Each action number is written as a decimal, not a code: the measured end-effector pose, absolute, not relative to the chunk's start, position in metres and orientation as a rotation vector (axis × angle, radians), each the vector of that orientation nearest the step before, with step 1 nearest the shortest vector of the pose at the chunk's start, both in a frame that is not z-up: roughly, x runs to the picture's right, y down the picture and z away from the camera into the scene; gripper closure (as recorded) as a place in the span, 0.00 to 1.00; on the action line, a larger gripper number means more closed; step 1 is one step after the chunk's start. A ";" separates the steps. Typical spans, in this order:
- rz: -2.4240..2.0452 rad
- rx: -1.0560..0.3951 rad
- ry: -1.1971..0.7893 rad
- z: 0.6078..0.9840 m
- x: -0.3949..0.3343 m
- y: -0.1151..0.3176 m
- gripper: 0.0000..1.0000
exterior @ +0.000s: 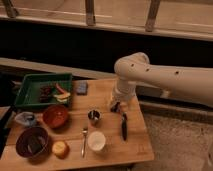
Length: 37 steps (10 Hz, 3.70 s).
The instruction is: Wipe red bowl with brush
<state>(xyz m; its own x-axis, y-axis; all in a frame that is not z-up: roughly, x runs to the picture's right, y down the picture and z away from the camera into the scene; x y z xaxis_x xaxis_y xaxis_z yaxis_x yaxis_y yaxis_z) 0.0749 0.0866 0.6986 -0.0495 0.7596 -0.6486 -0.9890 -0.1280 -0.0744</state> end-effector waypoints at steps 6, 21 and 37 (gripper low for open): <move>1.628 -0.618 0.575 0.728 0.090 0.098 0.35; 1.553 -0.397 0.808 0.828 0.132 0.123 0.35; 1.660 -0.650 0.820 0.859 0.144 0.178 1.00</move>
